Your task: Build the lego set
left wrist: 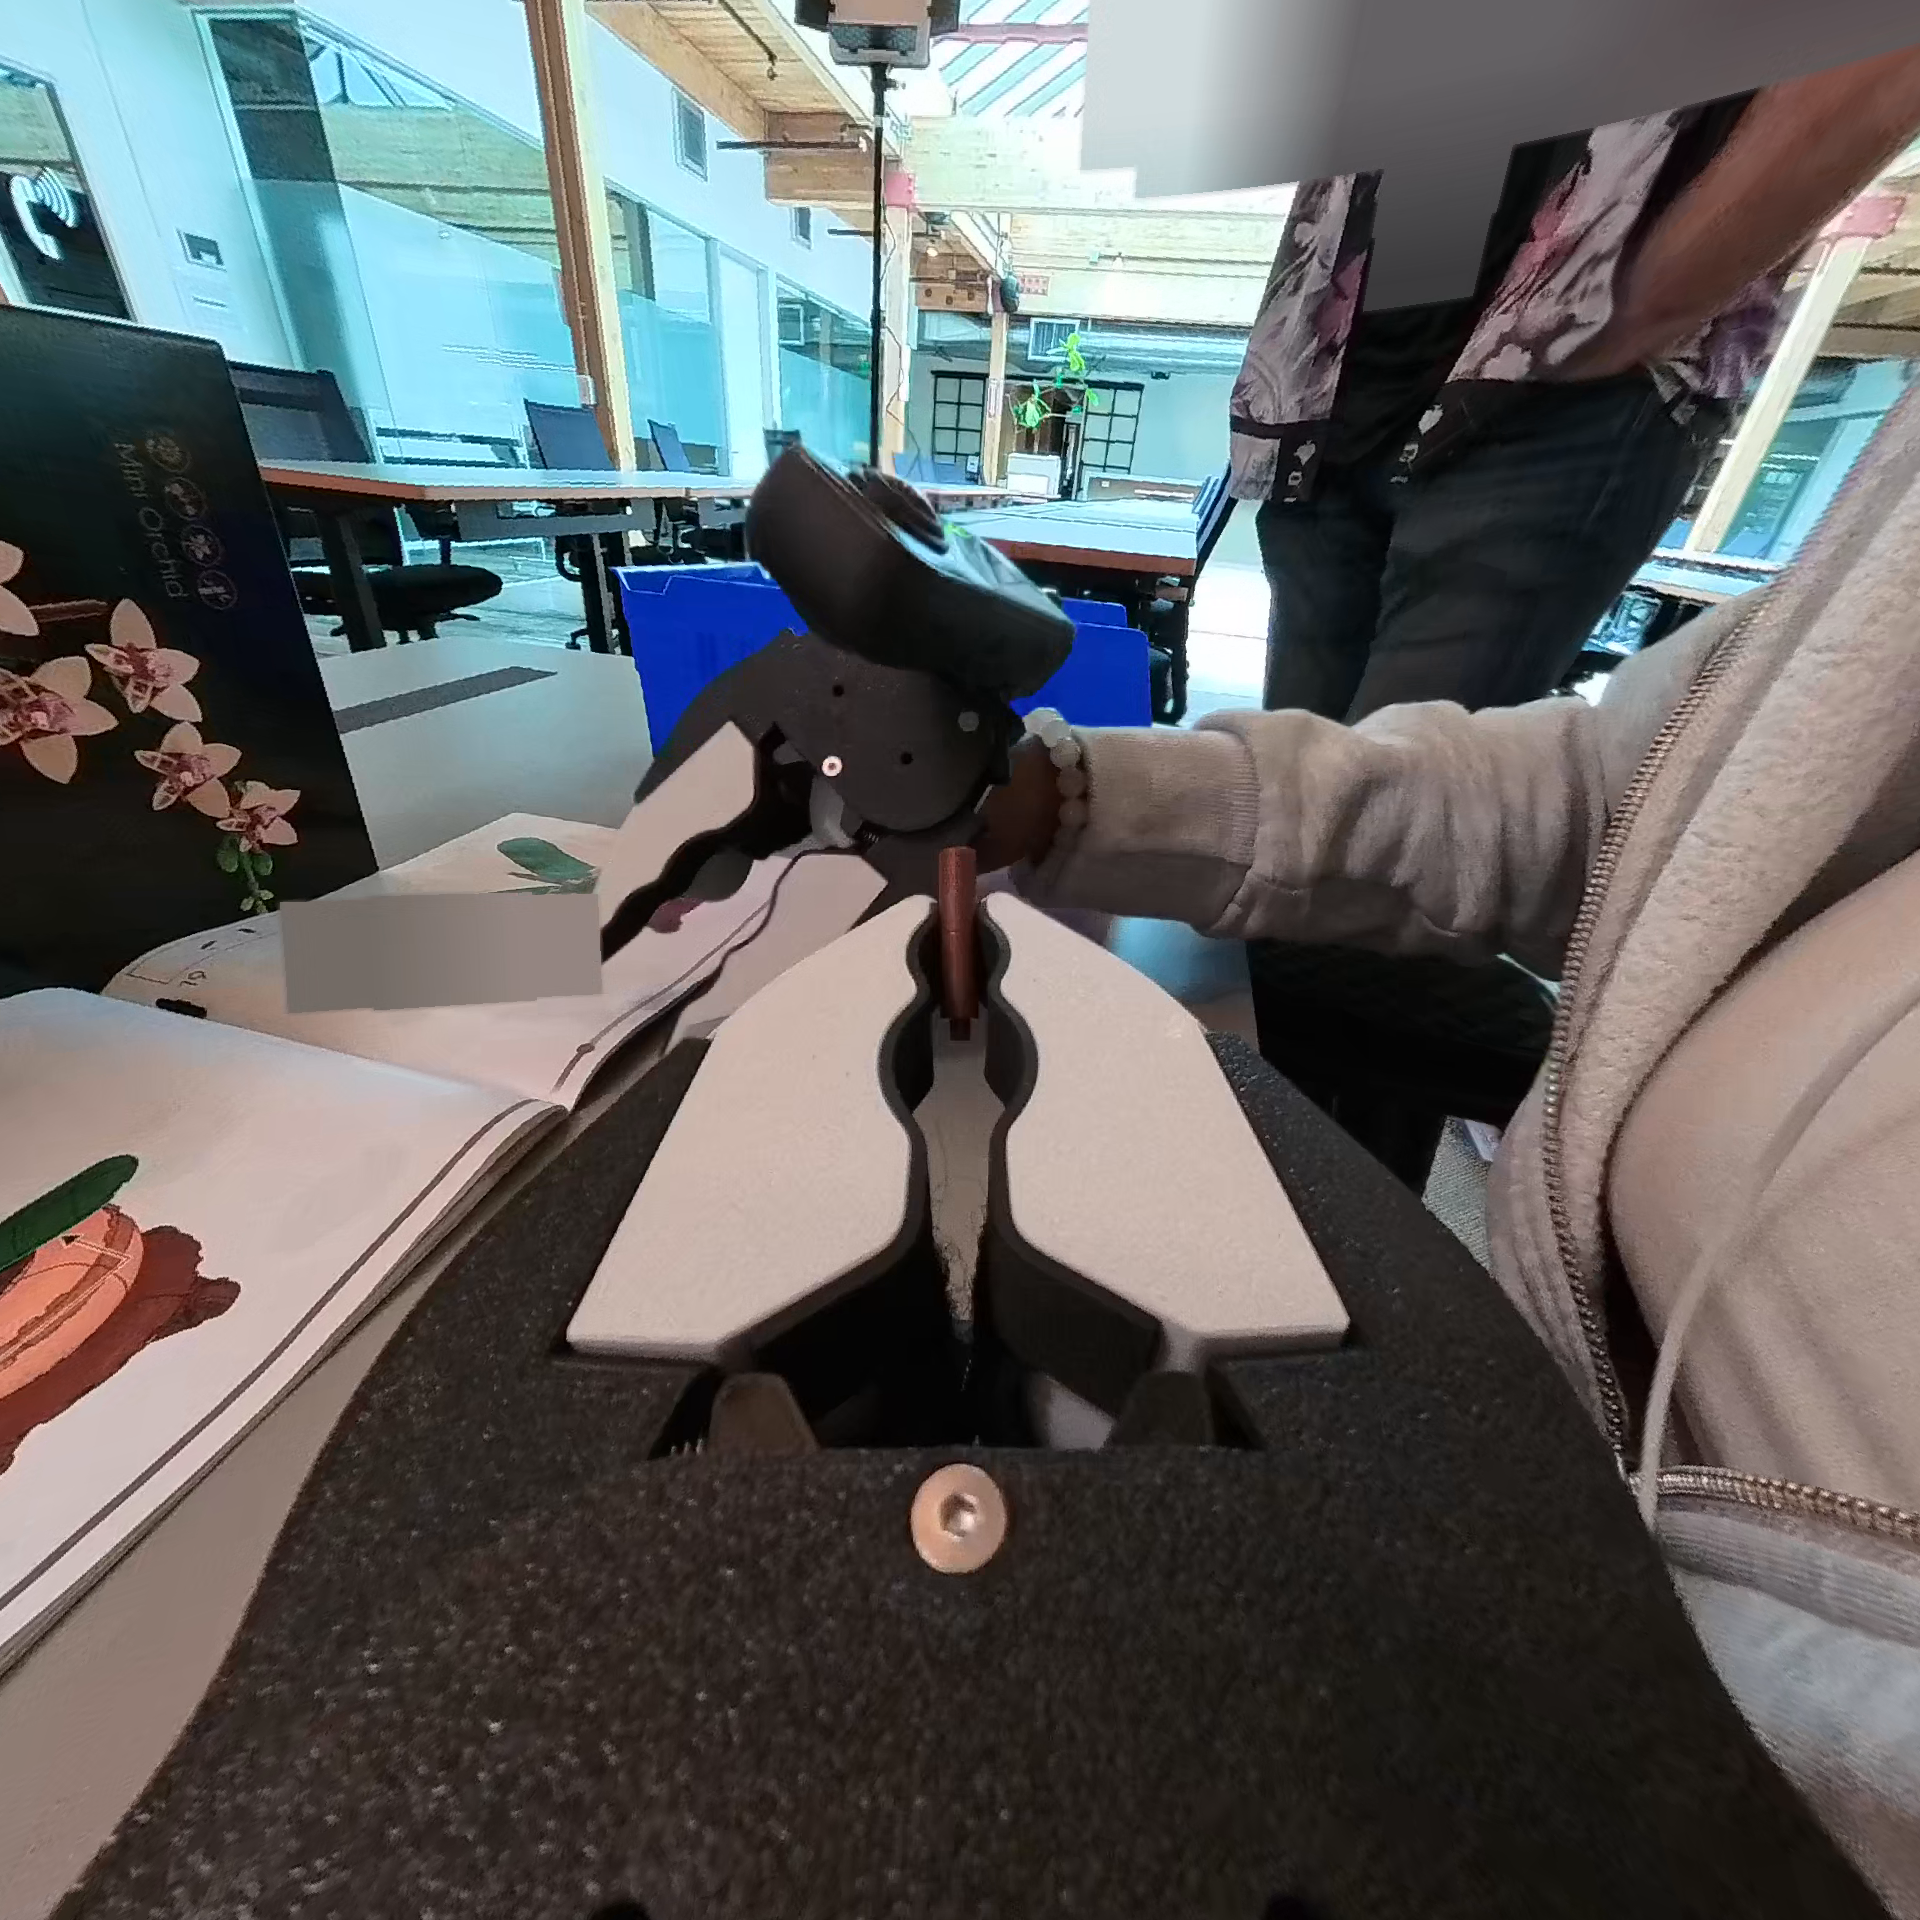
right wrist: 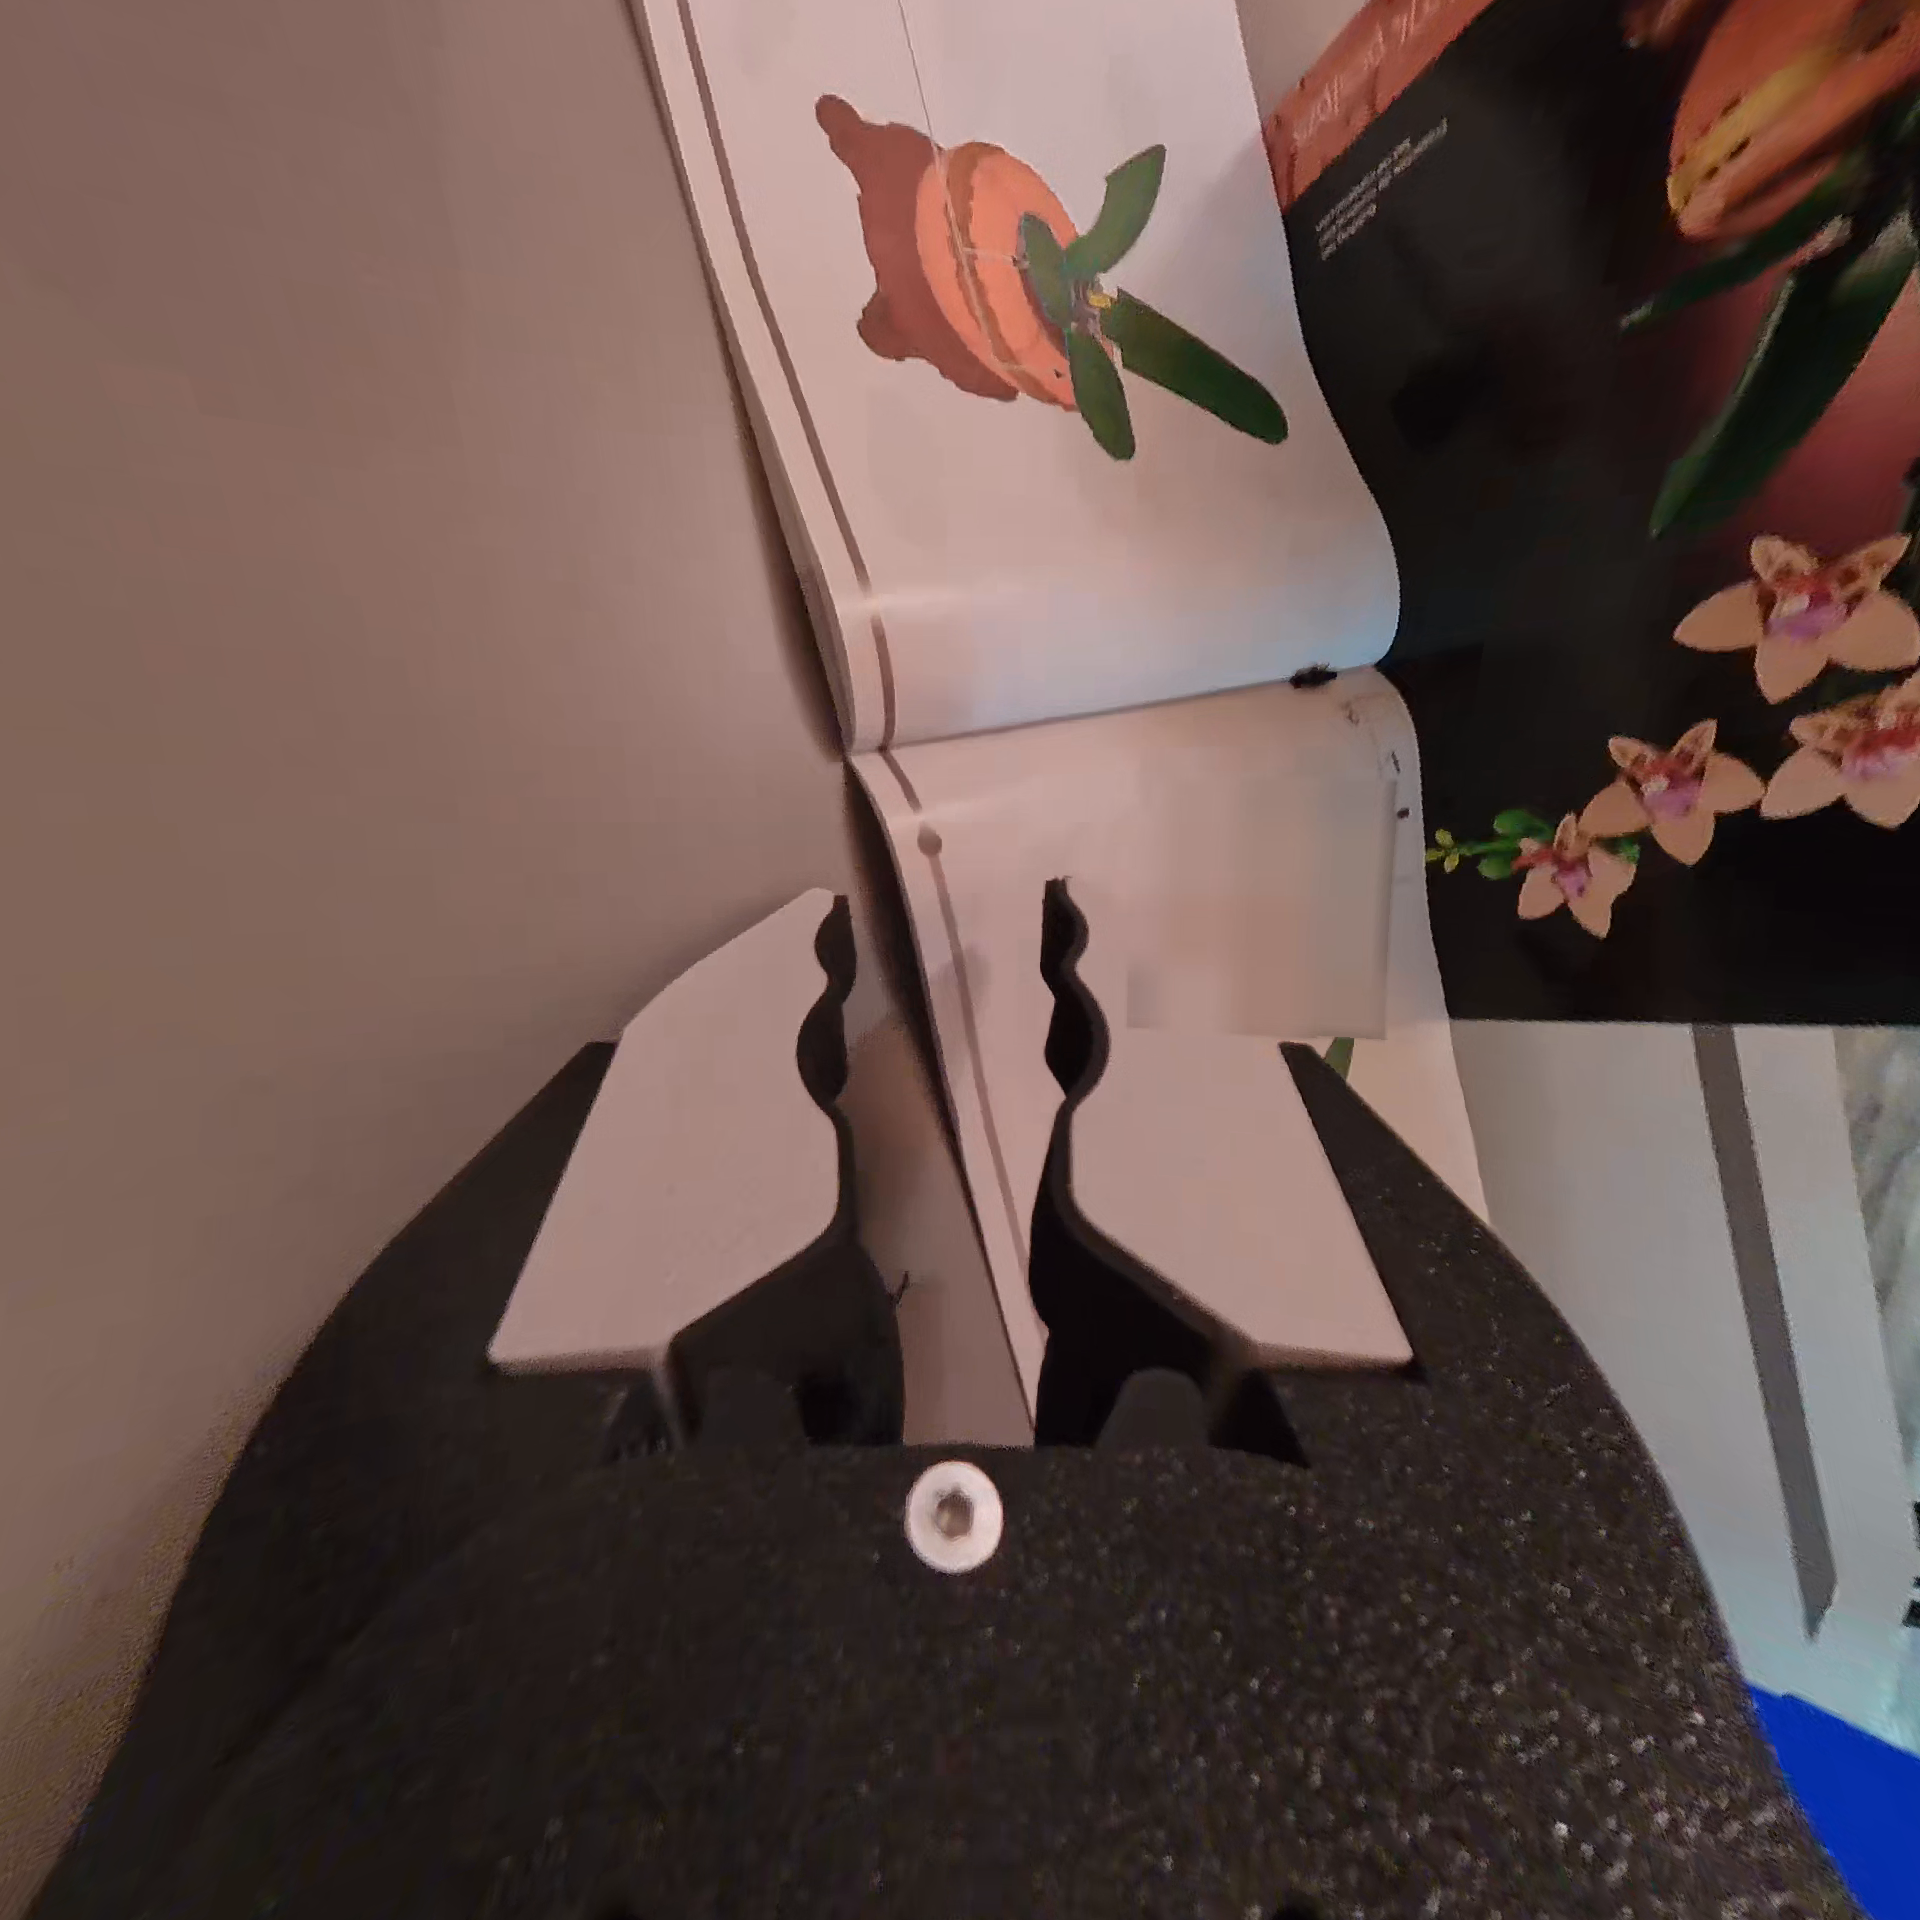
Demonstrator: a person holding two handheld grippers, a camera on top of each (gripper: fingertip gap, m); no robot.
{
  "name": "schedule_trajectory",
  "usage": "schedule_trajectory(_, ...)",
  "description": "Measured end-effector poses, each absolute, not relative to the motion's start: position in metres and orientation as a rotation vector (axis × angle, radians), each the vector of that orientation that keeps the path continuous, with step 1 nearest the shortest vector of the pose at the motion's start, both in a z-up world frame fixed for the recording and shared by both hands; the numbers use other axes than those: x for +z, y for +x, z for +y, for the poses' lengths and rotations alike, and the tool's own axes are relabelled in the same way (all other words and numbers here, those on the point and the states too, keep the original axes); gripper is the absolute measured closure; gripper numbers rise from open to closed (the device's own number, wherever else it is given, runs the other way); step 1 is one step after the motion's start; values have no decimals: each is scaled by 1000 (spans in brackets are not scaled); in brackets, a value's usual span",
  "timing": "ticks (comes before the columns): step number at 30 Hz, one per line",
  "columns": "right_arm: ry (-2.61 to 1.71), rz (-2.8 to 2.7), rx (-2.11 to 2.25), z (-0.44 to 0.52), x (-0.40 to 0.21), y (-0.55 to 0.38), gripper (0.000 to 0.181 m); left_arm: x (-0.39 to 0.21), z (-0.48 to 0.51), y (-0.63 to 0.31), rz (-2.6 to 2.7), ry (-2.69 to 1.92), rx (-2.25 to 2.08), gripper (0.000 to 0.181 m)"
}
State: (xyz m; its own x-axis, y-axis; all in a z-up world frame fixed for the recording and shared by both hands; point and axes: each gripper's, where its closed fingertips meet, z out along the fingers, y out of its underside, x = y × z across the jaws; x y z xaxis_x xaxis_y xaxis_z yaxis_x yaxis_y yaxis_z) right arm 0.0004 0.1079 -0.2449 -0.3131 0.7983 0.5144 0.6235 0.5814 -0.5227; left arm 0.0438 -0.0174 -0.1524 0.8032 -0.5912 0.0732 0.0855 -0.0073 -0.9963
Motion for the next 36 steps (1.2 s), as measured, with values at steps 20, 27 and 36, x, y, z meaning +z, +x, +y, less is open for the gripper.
schedule_trajectory(20,-806,-2043,177,112,-192,-10,181,-172,17,33,372,-1727,-348,178)
schedule_trajectory(27,-809,-2027,219,112,-192,-10,181,-210,14,41,498,-1966,-332,178)
schedule_trajectory(36,-794,-2018,225,112,-191,-11,181,-256,-1,35,597,-2442,-405,178)
